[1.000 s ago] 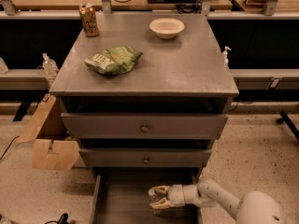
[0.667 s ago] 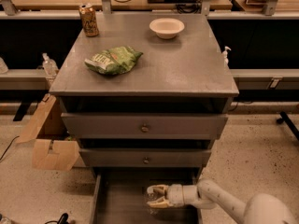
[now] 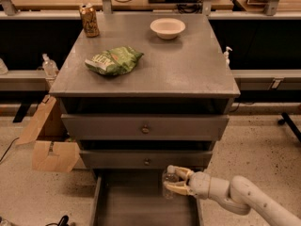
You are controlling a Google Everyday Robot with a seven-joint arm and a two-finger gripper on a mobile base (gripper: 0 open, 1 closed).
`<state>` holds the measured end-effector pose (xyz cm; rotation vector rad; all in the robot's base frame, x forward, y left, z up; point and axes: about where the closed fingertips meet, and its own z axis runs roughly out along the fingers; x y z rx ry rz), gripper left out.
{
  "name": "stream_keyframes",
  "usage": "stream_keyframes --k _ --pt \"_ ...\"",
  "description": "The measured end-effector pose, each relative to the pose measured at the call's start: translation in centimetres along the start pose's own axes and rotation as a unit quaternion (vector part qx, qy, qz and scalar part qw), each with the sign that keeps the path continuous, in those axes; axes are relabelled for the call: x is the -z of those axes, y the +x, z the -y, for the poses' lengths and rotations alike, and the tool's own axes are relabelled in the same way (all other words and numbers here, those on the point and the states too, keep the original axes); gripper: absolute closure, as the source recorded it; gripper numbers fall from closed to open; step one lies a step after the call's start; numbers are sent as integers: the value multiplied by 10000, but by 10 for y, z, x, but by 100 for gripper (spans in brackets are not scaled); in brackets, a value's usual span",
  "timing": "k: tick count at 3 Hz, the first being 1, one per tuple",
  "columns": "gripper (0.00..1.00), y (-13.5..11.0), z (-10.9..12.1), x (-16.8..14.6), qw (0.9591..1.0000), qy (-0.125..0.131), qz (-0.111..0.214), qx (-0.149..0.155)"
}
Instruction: Pick water bottle from bottom drawer and place on counter
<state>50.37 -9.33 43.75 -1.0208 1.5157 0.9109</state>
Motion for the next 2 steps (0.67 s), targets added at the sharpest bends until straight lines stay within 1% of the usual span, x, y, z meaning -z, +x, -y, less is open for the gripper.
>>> stream_keyframes --k 1,2 --pt "100 -83 -21 54 9980 617 -72 -149" --pt "100 -155 -61 94 9950 949 -131 -291"
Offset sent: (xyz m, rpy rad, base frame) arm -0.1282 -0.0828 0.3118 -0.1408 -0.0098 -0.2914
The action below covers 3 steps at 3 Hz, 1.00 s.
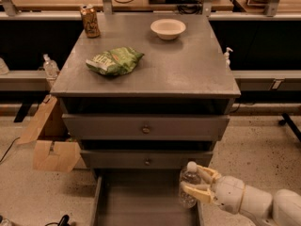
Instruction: Pick water bottle from bottom drawer and place on counter
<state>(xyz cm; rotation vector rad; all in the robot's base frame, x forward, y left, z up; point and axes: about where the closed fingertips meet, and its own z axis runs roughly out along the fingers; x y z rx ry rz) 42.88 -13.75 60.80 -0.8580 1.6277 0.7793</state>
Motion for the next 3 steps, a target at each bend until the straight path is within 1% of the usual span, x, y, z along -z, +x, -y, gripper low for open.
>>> stream_keyframes --k 1,2,3 --pt "100 -95 -9 55 9984 527 -81 181" --pt "100 -158 -2 79 9952 911 -75 351" --pt "100 -199 17 84 9888 1403 136 499"
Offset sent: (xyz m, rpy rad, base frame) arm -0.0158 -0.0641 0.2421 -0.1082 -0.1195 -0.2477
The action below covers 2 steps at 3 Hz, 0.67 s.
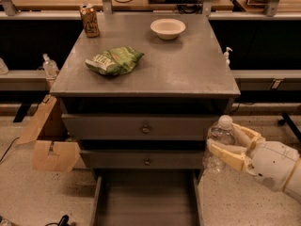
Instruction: Pick water bottle from bottom drawer and place on counter
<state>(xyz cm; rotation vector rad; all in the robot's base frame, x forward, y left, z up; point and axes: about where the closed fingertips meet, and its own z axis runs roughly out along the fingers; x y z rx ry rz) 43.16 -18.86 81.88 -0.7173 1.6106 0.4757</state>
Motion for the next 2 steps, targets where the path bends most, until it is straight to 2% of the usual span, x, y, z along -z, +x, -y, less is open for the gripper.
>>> stream_keyframes --k 1,2 --pt "100 -7 2 -4 10000 -42 24 32" --pt "100 -49 36 -12 9999 122 -57 104"
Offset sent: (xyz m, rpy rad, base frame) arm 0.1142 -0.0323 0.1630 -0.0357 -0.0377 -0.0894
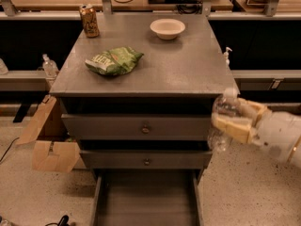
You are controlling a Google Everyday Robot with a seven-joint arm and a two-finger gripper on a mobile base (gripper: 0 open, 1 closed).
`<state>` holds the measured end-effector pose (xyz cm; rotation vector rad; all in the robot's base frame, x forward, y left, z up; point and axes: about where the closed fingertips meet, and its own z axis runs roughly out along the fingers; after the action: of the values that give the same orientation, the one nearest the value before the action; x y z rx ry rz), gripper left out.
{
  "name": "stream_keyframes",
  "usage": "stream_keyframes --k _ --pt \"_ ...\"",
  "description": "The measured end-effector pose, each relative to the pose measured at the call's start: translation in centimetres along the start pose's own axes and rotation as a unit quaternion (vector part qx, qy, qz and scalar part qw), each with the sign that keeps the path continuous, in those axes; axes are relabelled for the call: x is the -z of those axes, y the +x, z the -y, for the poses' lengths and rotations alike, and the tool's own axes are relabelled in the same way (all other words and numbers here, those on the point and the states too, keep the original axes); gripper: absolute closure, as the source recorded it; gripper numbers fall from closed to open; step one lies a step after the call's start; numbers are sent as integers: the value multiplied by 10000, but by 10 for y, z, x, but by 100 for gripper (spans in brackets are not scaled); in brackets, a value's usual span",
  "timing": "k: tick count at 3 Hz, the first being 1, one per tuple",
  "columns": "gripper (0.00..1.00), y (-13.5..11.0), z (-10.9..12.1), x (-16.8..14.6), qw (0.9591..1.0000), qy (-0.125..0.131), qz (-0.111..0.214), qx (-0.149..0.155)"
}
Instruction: Pick water bottle from bottom drawer and place on counter
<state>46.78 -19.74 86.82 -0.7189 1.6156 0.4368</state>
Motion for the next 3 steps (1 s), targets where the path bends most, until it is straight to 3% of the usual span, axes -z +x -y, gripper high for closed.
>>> stream_keyframes --k 2,3 --pt "100 -129 94 -37 9991 324 276 83" --pt "100 -167 128 -74 9979 333 561 49"
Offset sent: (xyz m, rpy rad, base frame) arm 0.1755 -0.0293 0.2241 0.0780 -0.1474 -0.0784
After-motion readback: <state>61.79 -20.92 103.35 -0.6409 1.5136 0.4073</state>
